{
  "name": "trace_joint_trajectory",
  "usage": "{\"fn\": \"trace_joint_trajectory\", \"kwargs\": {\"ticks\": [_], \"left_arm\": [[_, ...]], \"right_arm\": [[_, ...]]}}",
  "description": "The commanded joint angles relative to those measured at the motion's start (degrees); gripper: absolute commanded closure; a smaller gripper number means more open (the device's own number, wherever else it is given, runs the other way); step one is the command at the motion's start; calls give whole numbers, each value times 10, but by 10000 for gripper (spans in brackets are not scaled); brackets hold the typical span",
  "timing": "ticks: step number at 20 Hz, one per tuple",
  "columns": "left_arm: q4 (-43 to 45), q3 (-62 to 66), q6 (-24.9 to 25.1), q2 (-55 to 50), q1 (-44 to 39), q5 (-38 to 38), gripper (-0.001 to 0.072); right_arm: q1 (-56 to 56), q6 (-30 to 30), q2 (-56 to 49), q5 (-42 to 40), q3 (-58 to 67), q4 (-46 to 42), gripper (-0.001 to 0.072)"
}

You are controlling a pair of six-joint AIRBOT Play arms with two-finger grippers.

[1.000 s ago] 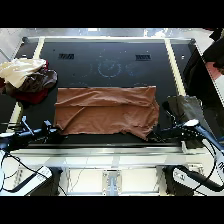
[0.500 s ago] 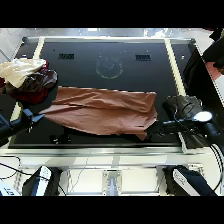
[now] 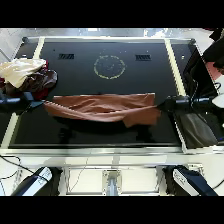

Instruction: Fold the shirts.

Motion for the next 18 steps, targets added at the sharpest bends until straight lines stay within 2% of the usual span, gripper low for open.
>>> {"fn": "trace_joint_trajectory", "kwargs": {"ticks": [1, 2, 4, 8, 11, 15, 18], "left_arm": [[278, 80, -99, -106, -85, -7, 696], [312, 87, -108, -128, -91, -11, 696], [315, 103, -109, -163, -95, 6, 696], [303, 156, -128, -209, -130, 121, 696], [304, 167, -132, -230, -170, 200, 695], [305, 167, -135, -282, -196, 231, 695], [305, 167, -181, -305, -196, 282, 695]], "right_arm": [[0, 3, -107, -50, 66, -13, 703], [0, 3, -143, -56, 85, -13, 703], [2, 3, -206, -71, 123, -11, 702], [25, 7, -289, -120, 169, -11, 703], [48, 7, -324, -182, 181, -13, 703], [63, 7, -348, -233, 182, -16, 703], [64, 8, -363, -235, 182, -17, 702]]}}
